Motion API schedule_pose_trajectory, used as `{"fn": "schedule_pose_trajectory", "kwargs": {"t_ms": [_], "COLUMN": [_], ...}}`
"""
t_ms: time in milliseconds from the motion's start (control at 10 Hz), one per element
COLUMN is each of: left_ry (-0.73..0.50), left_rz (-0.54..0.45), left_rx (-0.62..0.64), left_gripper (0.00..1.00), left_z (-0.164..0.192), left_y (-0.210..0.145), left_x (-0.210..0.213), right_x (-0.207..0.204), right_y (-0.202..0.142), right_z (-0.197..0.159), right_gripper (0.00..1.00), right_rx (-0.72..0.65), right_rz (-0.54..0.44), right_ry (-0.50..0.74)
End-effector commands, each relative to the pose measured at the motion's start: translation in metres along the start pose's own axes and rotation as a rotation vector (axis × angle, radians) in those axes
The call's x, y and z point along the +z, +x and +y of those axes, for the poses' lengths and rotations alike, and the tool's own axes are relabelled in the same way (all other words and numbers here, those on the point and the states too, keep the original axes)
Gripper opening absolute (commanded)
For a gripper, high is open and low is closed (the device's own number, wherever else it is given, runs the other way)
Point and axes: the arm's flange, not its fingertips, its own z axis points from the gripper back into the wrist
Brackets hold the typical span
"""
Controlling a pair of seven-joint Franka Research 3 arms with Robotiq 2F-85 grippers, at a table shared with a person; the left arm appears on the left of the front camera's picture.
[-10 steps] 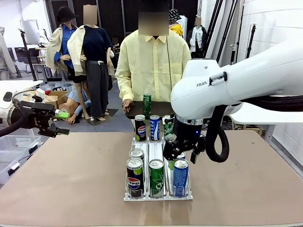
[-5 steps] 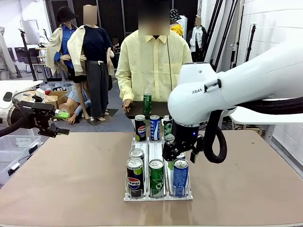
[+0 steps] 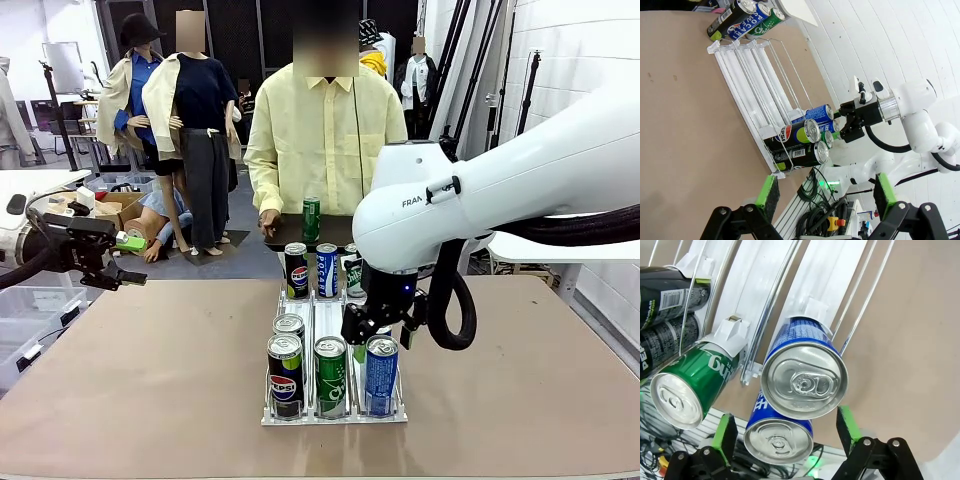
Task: Retrieve and hand over the desired beverage to the person.
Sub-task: Pick up another can of the same type that the person held from the Automatic Can Dispenser.
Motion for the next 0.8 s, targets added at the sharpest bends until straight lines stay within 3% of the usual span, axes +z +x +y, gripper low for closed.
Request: {"fn": "schedule_pose_trajectory", "kwargs": {"t_ms": [0, 300, 700], "left_ry": [-0.001, -0.001, -0.001], "left_rz": [-0.004, -0.004, -0.004], "left_rx": [-0.005, -0.005, -0.005], "left_gripper": [1.00, 1.00, 1.00], "left_z": [-0.0017, -0.0017, -0.0017], "left_y": [0.0000, 0.0000, 0.0000], "left_x": [0.0022, 0.0022, 0.0022], "right_x": [-0.0034, -0.0092, -0.0120], "right_y": [0.0048, 0.0049, 0.0044], "right_z": [0.0073, 0.0090, 0.0111], "right_gripper": [1.00, 1.00, 0.76], "right_rx": [-0.022, -0.016, -0.024], "right_rz": [-0.006, 0.008, 0.020], "right_ry": [-0.035, -0.029, -0.025]}}
